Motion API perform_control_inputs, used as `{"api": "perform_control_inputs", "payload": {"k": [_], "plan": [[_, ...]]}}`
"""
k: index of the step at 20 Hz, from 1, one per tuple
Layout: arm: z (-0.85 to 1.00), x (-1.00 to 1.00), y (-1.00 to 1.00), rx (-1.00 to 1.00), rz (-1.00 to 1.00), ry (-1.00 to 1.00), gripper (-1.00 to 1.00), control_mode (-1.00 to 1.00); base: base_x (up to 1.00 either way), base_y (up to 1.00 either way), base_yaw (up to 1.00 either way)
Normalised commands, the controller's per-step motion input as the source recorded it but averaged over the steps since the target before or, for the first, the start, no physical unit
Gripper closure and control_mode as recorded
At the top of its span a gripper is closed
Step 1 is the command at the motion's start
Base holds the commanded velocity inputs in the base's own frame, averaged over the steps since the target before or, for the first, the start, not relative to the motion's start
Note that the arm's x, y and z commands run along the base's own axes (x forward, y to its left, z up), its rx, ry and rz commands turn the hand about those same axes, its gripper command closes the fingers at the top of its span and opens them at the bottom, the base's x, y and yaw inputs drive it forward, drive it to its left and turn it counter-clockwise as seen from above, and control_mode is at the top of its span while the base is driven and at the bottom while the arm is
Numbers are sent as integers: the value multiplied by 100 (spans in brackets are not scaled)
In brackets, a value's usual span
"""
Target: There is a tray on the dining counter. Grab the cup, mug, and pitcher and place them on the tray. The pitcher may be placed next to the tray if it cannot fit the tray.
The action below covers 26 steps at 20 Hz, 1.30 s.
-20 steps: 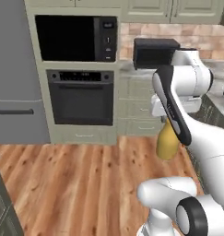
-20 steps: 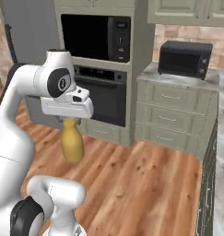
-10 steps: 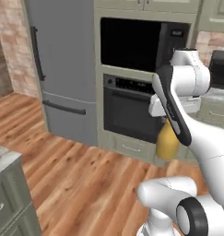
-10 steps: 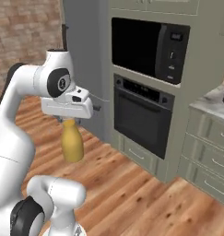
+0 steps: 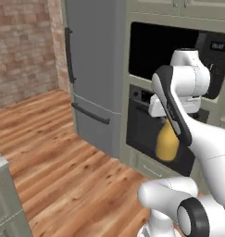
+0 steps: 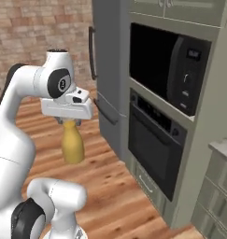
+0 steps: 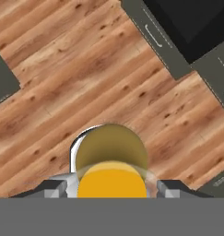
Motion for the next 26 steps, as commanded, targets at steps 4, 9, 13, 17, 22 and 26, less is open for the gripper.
{"api": "perform_control_inputs", "payload": {"k": [4, 9, 13, 17, 22, 26], "plan": [[0, 0, 0, 0, 0, 0, 100, 100, 71, -63, 56], [0, 0, 0, 0, 0, 0, 100, 100, 80, -34, 67], [0, 0, 0, 0, 0, 0, 100, 100, 84, -33, 66], [0, 0, 0, 0, 0, 0, 100, 100, 84, -52, 55], [0, 0, 0, 0, 0, 0, 100, 100, 84, -65, 12], [0, 0, 0, 0, 0, 0, 100, 100, 99, -51, 0]]}}
